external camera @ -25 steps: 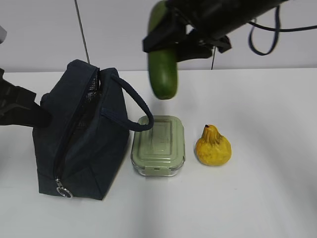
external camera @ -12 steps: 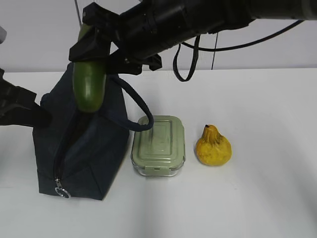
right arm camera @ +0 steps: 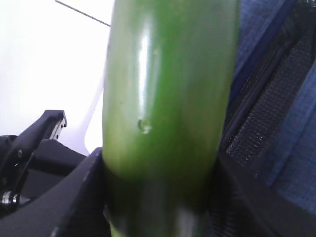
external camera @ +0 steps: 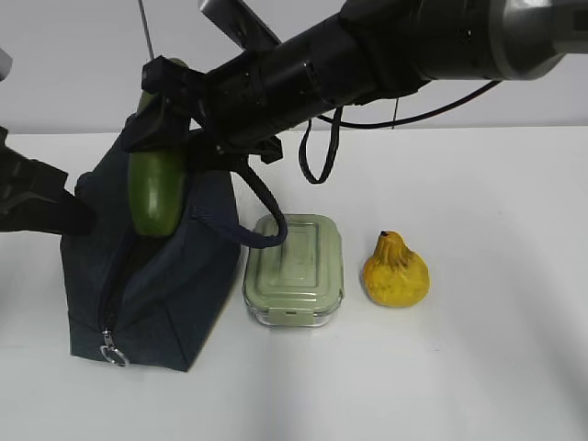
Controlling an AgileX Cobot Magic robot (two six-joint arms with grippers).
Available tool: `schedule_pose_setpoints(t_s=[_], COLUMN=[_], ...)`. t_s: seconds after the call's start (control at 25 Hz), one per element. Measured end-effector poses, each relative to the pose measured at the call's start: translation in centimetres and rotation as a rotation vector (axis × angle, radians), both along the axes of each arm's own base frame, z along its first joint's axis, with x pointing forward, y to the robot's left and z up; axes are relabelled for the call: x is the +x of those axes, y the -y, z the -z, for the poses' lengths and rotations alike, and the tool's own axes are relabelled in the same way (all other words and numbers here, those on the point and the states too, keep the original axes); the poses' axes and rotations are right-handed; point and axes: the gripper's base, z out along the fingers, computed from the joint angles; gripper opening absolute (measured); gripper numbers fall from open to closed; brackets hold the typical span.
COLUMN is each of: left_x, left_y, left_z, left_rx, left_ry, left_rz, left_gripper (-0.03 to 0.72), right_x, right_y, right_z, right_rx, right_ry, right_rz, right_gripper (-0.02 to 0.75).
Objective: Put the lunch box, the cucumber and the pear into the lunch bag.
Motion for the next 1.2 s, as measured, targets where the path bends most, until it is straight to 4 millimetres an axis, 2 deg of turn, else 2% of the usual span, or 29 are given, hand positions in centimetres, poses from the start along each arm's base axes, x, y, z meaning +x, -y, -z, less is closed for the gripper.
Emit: schedule_pose_setpoints(t_s=[0.32,0.48,0.68,0.88,1.04,1.2], left_x=[0.0,0.0,0.0,0.0,0.0,0.0], left_y=[0.0,0.0,-0.1,-0.1,-0.1,-0.1], left_z=[0.0,0.0,0.0,0.0,0.0,0.1], left_rx=[0.000,0.003,0.010,0.011,0.015,0.017], left_ry=[0.003,0.003,0.004,0.005,0.005,0.006], left_rz=[-0.002,-0.001,0.002,0.002,0.003,0.004], left_gripper=[0.003,0.003,0.003,0.003,0.003,0.003], right_x=[0.2,0.1,0.0,-0.1,0.8,1.9], right_y=[-0.3,-0.2,-0.3,-0.4,0.9,3.3], right_z=[1.2,1.6,1.2,0.8,0.2,-0.4], right_rx=[-0.031,-0.059,-0.060,-0.077,-0.121,-0.151], right_ry=[-0.007,0.000,0.023,0.045,0.058,0.058], right_rz=[-0.016,-0.039,-0.078,-0.110,-0.121,-0.094], right_gripper=[0.447,0.480,0.573,0.584,0.584,0.584])
